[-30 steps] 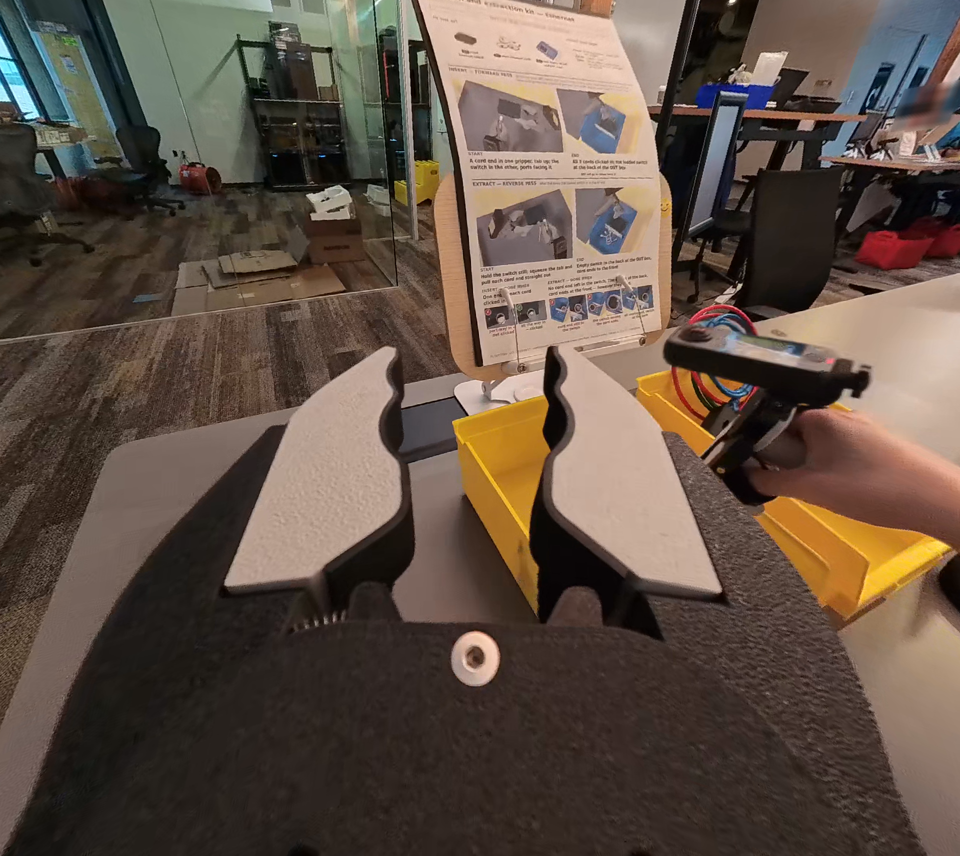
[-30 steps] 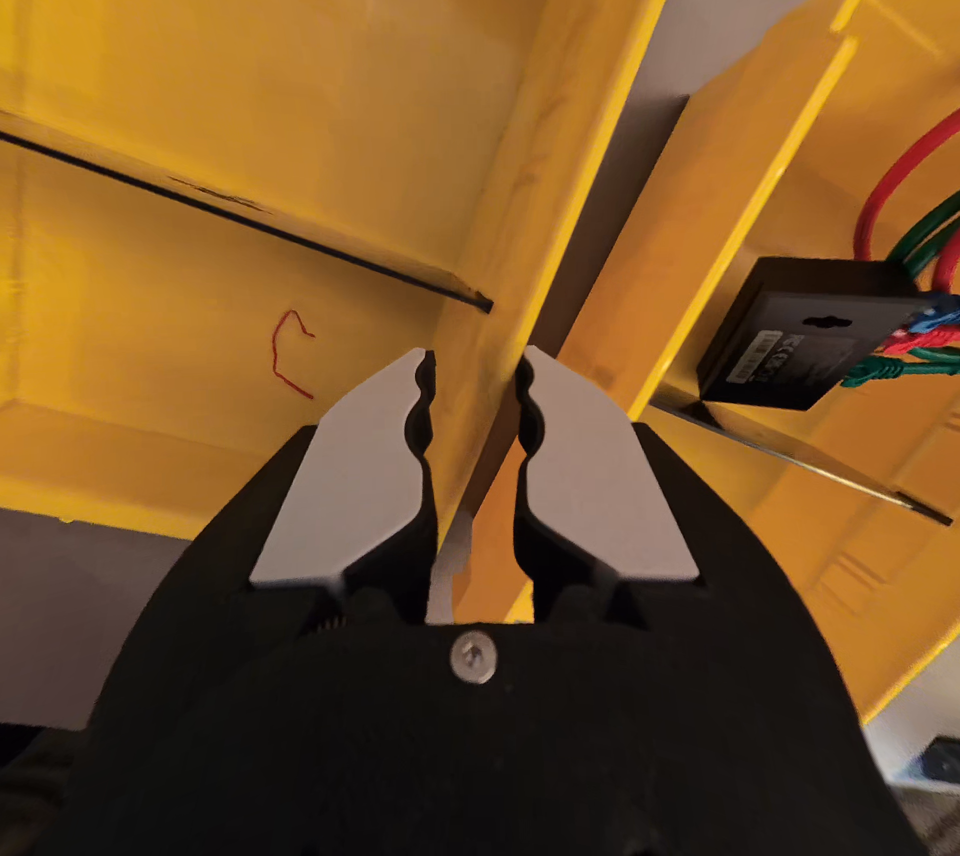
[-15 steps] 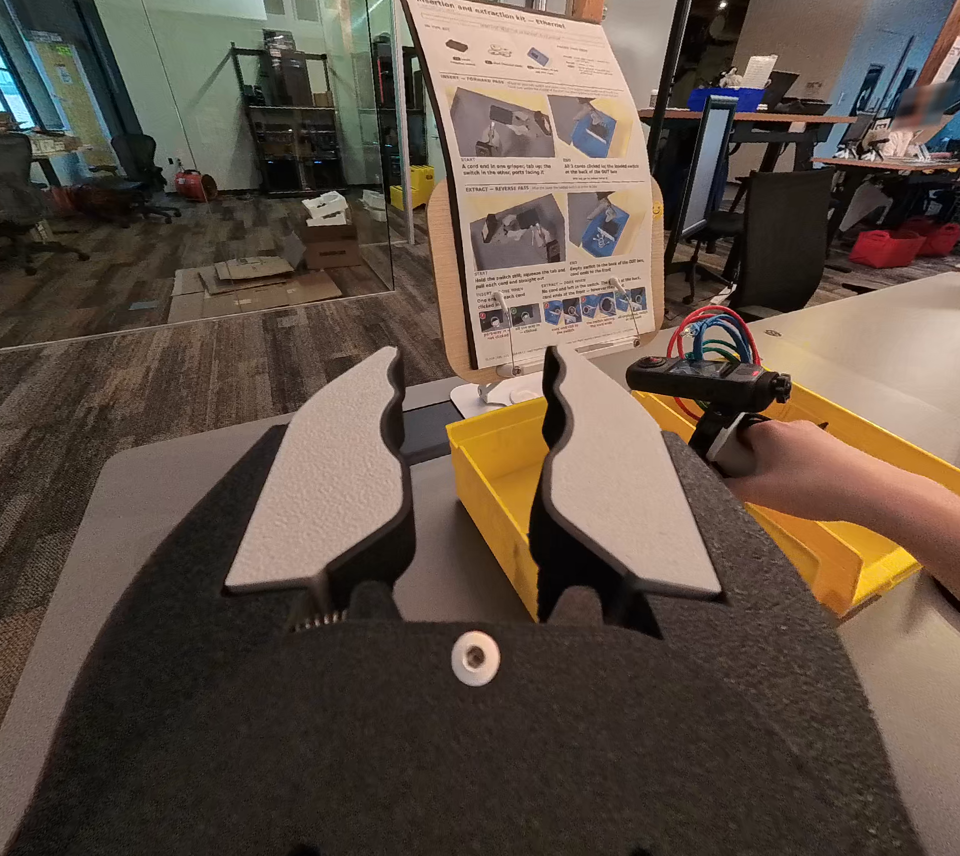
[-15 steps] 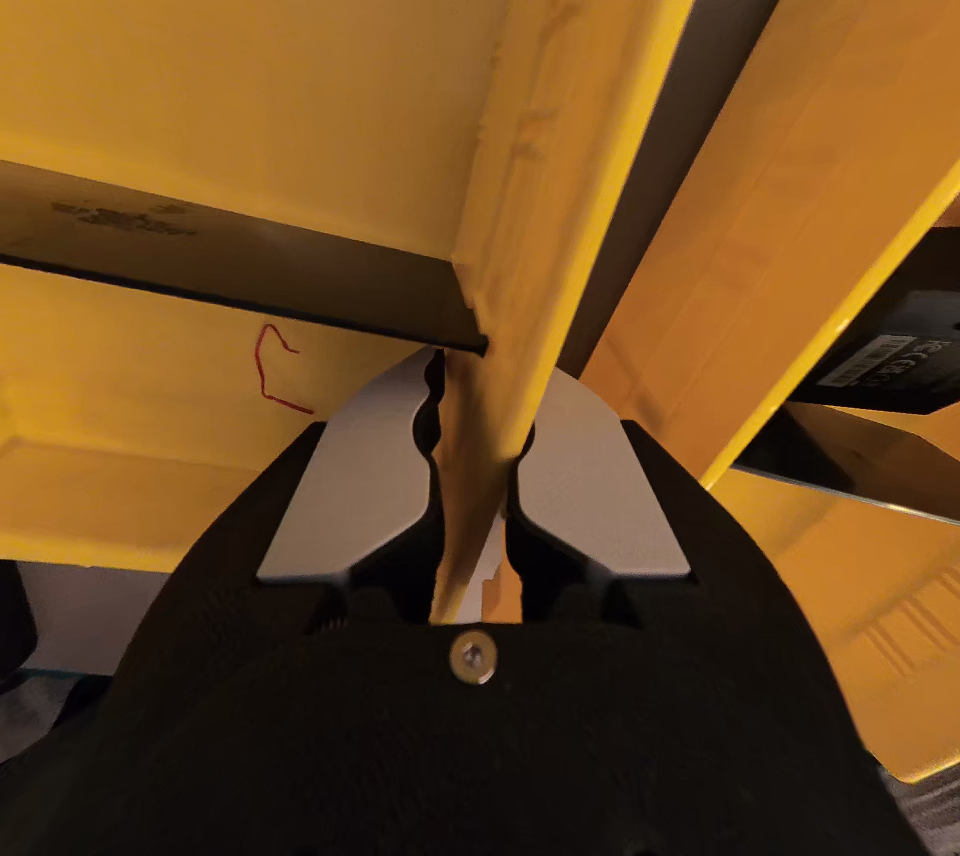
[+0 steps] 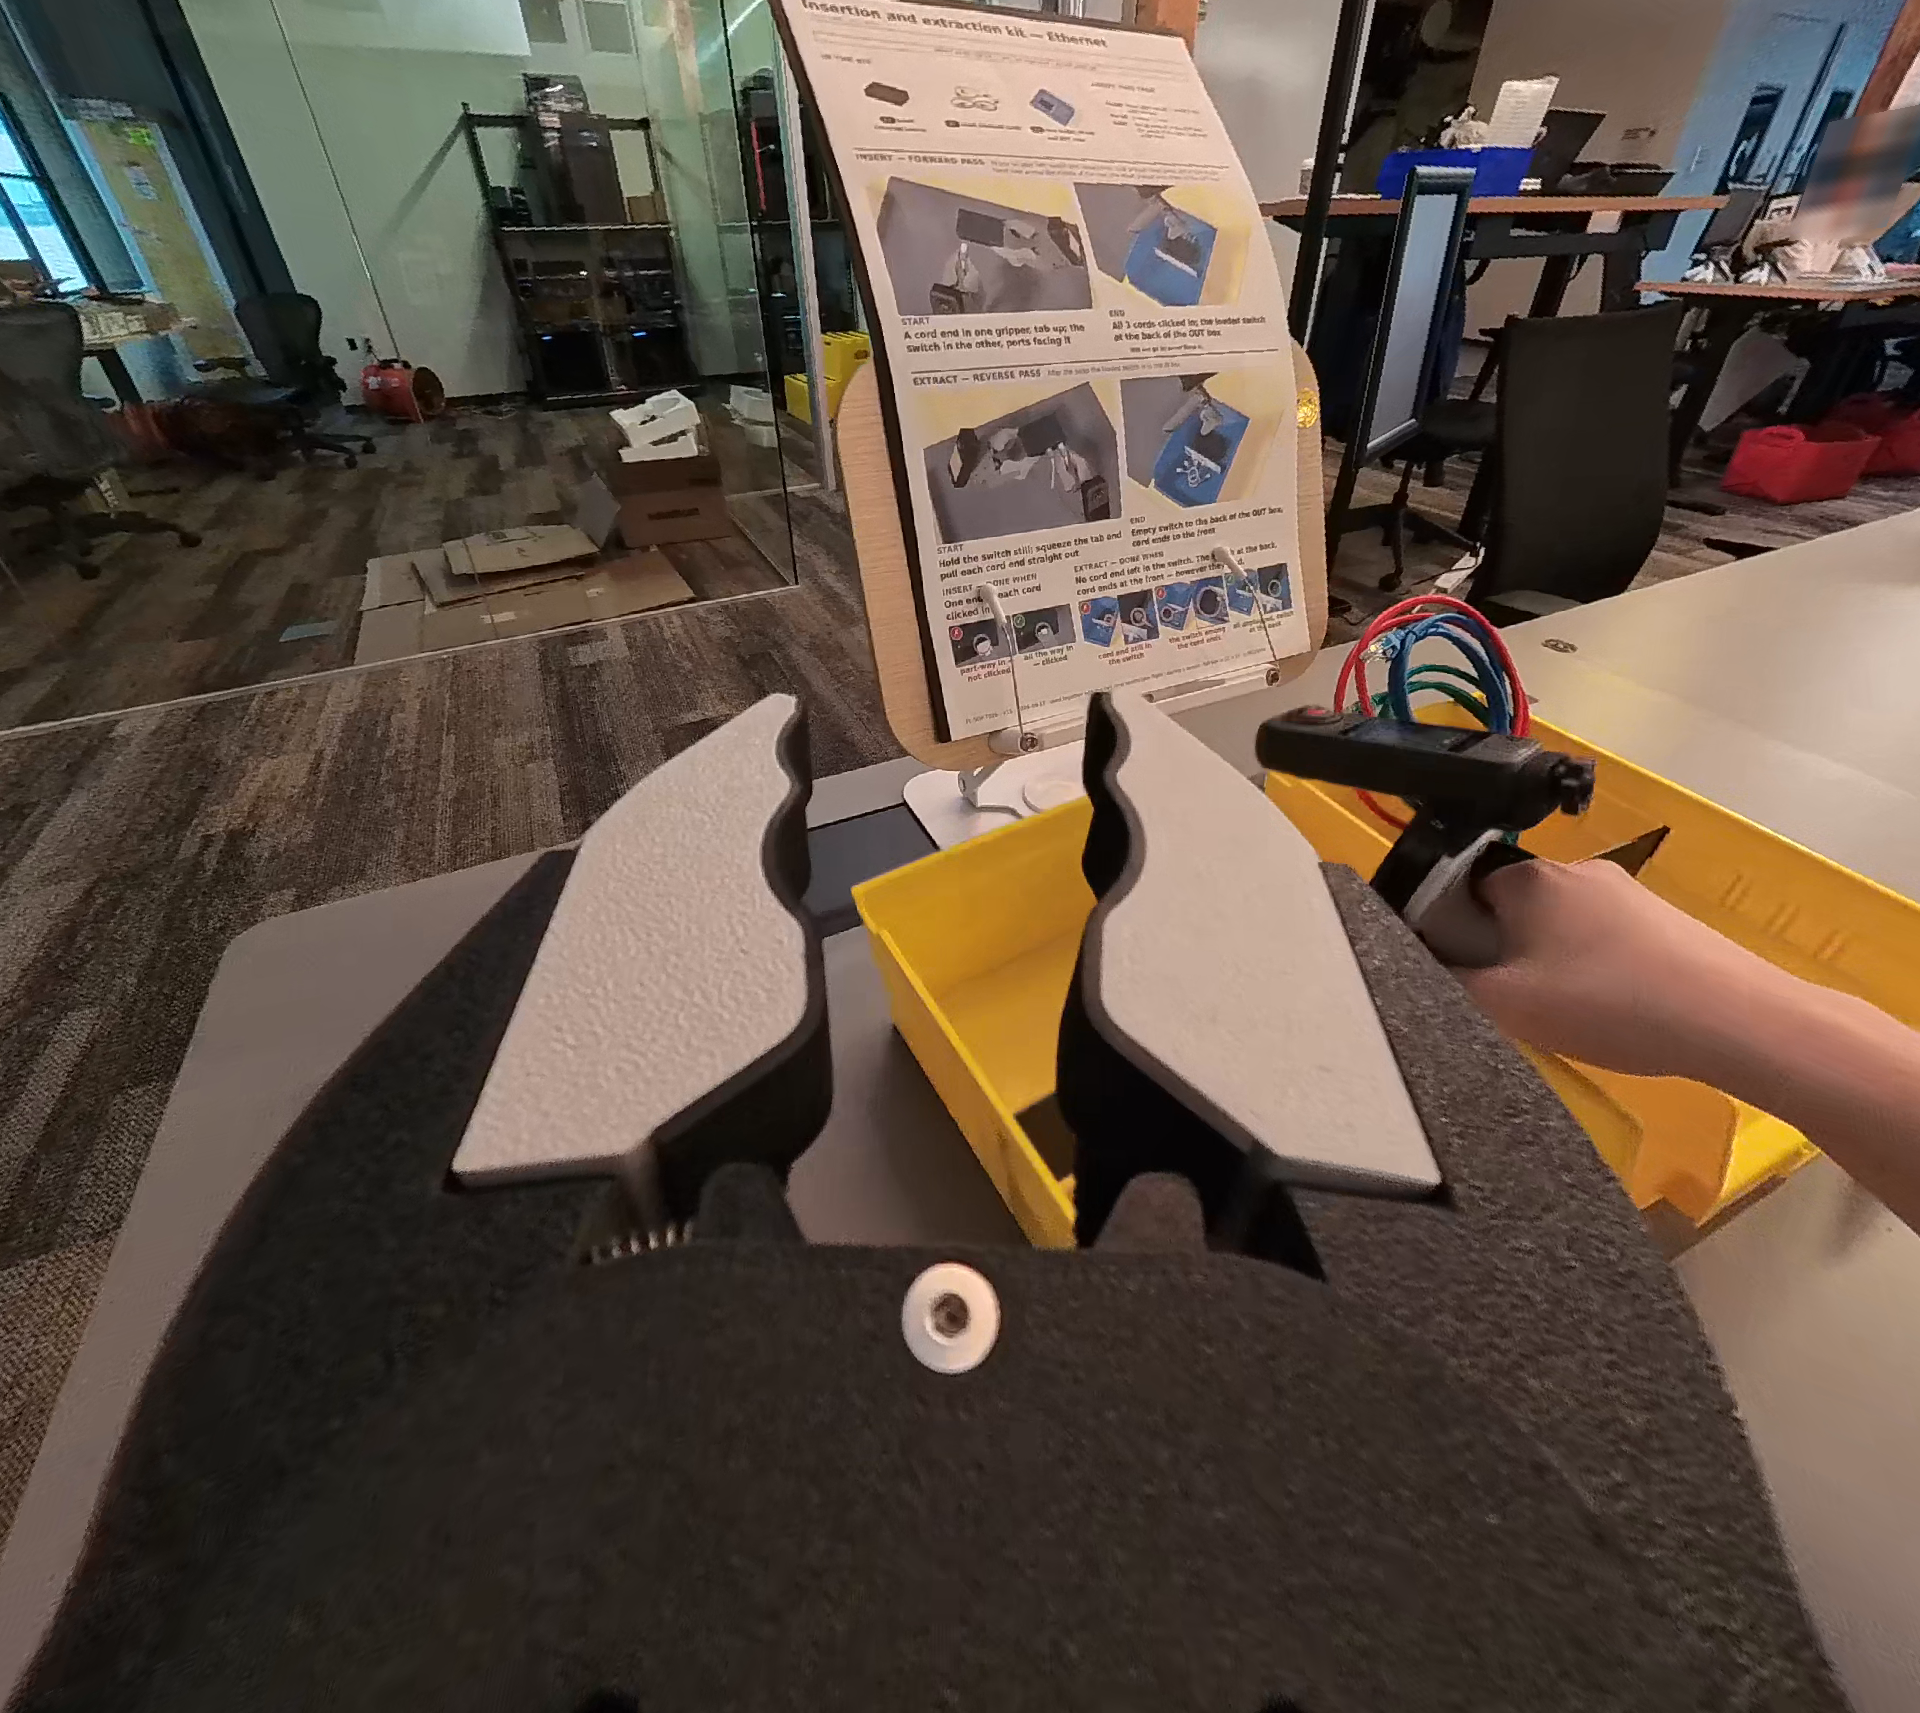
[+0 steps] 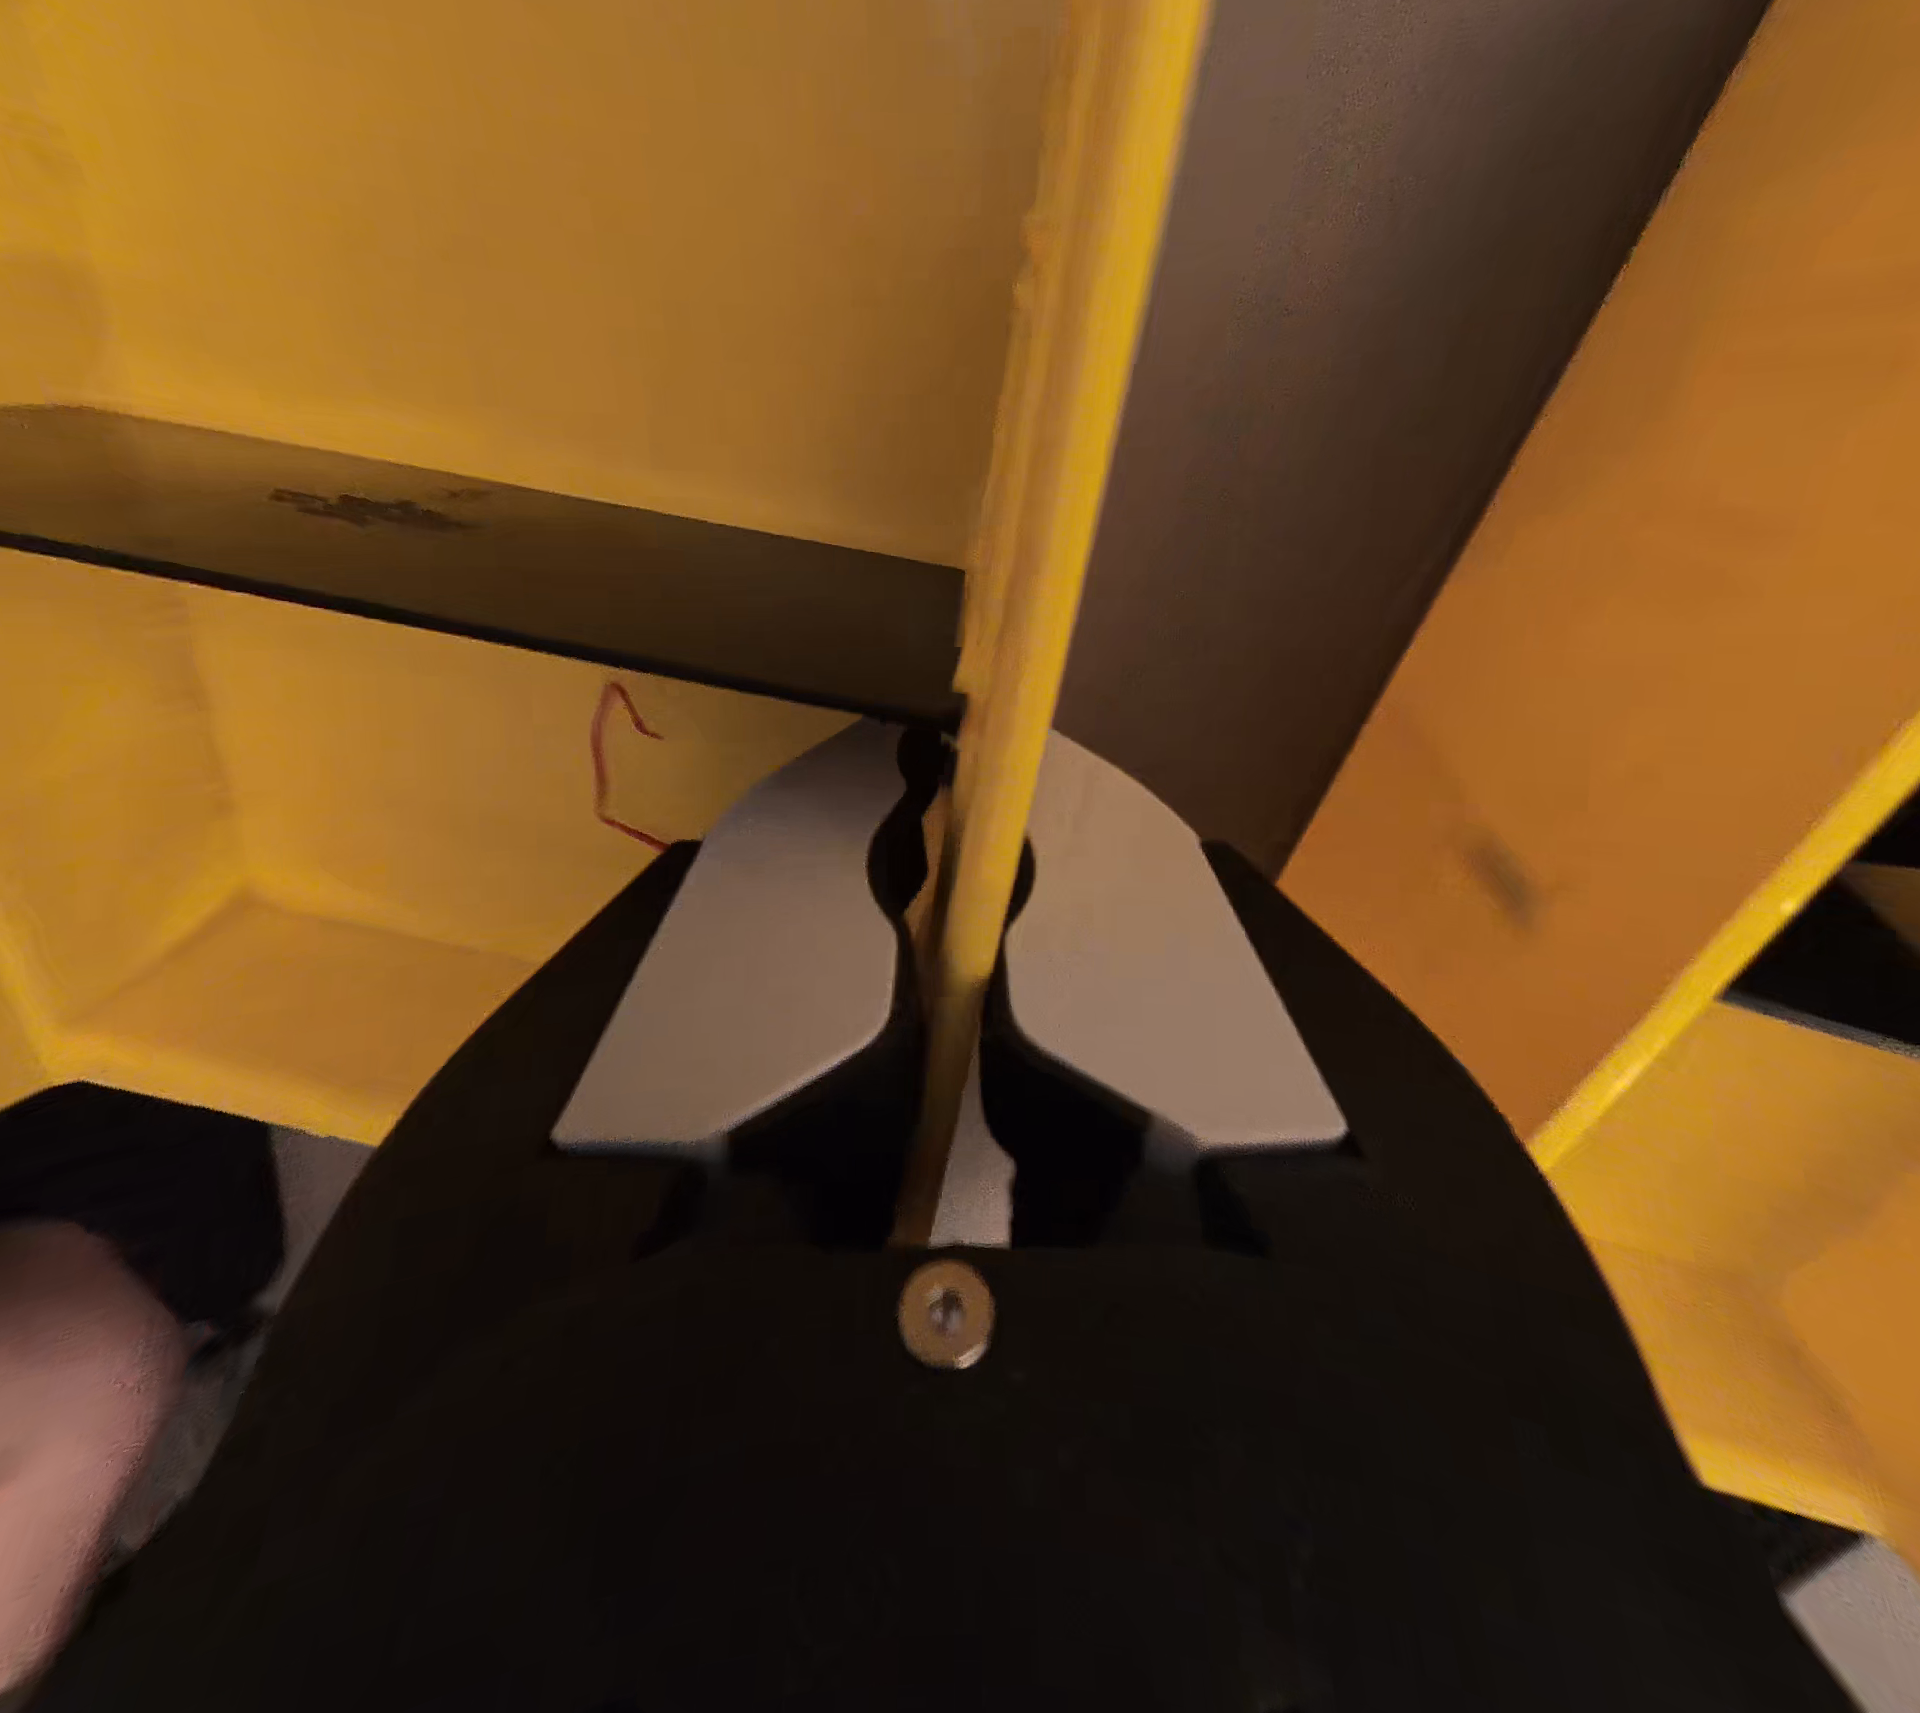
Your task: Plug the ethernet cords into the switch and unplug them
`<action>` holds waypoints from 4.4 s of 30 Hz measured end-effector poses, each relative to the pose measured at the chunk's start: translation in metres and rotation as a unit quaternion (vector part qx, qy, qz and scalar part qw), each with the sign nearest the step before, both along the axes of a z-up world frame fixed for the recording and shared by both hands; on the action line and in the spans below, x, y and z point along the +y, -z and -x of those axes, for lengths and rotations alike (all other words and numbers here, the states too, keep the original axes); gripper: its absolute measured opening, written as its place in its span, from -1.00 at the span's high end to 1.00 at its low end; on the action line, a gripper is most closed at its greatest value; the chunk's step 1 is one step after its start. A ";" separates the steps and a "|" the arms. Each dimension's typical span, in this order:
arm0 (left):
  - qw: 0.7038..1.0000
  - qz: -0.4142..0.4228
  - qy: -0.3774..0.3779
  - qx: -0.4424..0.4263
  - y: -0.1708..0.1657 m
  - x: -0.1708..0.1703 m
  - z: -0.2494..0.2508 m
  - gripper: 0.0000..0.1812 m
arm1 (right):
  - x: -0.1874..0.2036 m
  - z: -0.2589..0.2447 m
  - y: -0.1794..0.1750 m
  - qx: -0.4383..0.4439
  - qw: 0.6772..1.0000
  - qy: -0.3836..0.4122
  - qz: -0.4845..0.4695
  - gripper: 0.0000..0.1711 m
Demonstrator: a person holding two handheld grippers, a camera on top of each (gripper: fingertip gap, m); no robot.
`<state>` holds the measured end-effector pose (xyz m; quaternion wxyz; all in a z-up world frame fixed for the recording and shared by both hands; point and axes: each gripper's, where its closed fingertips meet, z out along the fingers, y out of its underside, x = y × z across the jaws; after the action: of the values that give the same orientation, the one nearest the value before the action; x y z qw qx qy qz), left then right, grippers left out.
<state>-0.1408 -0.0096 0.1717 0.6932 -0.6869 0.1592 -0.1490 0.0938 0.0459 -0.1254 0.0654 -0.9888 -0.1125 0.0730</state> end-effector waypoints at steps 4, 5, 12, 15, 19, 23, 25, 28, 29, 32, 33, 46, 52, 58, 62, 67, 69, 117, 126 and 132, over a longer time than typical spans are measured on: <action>1.000 -0.002 -0.002 0.005 -0.001 0.000 -0.003 0.45 | -0.008 0.003 0.008 0.024 1.000 0.003 0.020 0.94; 1.000 -0.003 -0.002 0.008 -0.001 -0.001 -0.004 0.45 | -0.010 0.005 0.009 0.032 0.999 0.005 0.029 0.91; 1.000 -0.005 -0.003 0.019 -0.001 -0.003 -0.011 0.46 | -0.020 0.005 0.005 -0.003 0.997 -0.039 0.060 0.95; 1.000 -0.016 -0.016 0.021 -0.007 -0.008 -0.010 0.46 | -0.027 0.006 -0.010 0.003 0.995 -0.050 0.086 0.95; 0.999 -0.034 -0.019 -0.017 -0.021 -0.021 -0.007 0.49 | -0.030 -0.001 -0.058 0.011 0.994 -0.070 0.088 0.96; 0.997 -0.056 0.009 -0.058 -0.038 -0.042 -0.010 0.47 | -0.039 -0.034 -0.125 0.019 0.992 -0.085 0.088 0.95; 0.996 -0.067 0.012 -0.058 -0.042 -0.048 -0.010 0.47 | -0.046 -0.065 -0.159 0.031 0.992 -0.080 0.088 0.95; 0.996 -0.070 0.002 -0.050 -0.043 -0.049 -0.010 0.47 | -0.057 -0.129 -0.204 0.053 0.994 -0.043 0.082 0.95; 0.997 -0.067 0.001 -0.047 -0.041 -0.048 -0.011 0.47 | -0.060 -0.154 -0.215 0.057 0.995 -0.030 0.075 0.95; 0.998 -0.045 0.003 -0.032 -0.032 -0.038 -0.018 0.45 | -0.073 -0.233 -0.233 0.055 0.996 0.025 0.062 0.95; 0.999 -0.034 0.004 -0.021 -0.027 -0.035 -0.022 0.44 | -0.079 -0.259 -0.233 0.050 0.996 0.046 0.063 0.95; 0.995 0.037 0.046 0.081 0.029 0.004 -0.110 0.42 | -0.087 -0.506 -0.108 -0.012 0.985 0.171 0.011 0.95; 0.969 0.163 0.186 0.005 0.118 0.025 -0.218 0.25 | -0.077 -0.523 -0.040 0.024 0.987 0.161 0.020 0.94; 0.938 0.282 0.197 0.031 0.182 0.048 -0.268 0.22 | -0.072 -0.532 -0.009 -0.023 0.990 0.138 0.022 0.94; 0.904 0.384 0.175 0.069 0.206 0.050 -0.279 0.20 | -0.073 -0.526 0.012 0.016 0.983 0.176 0.039 0.94; 0.847 0.507 0.119 0.110 0.238 0.056 -0.278 0.17 | -0.073 -0.516 0.009 0.014 0.985 0.167 0.027 0.91; 0.843 0.512 0.101 0.134 0.244 0.063 -0.281 0.26 | -0.073 -0.515 0.007 0.011 0.989 0.146 0.024 0.90; 0.657 0.729 -0.050 0.187 0.307 0.016 -0.048 0.97 | -0.026 -0.374 0.012 0.013 0.993 0.020 0.114 0.96; 0.666 0.729 -0.101 0.122 0.306 0.007 0.035 0.96 | -0.023 -0.359 0.012 0.011 0.992 0.062 0.106 0.94; 0.667 0.729 -0.123 0.094 0.305 0.002 0.070 0.96 | -0.031 -0.360 0.012 0.012 0.989 0.088 0.116 0.94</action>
<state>-0.2107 -0.0073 -0.1331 -0.0355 -0.9970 -0.0217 -0.0655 0.4541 0.0144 -0.1377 -0.0425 -0.9948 -0.0151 0.0915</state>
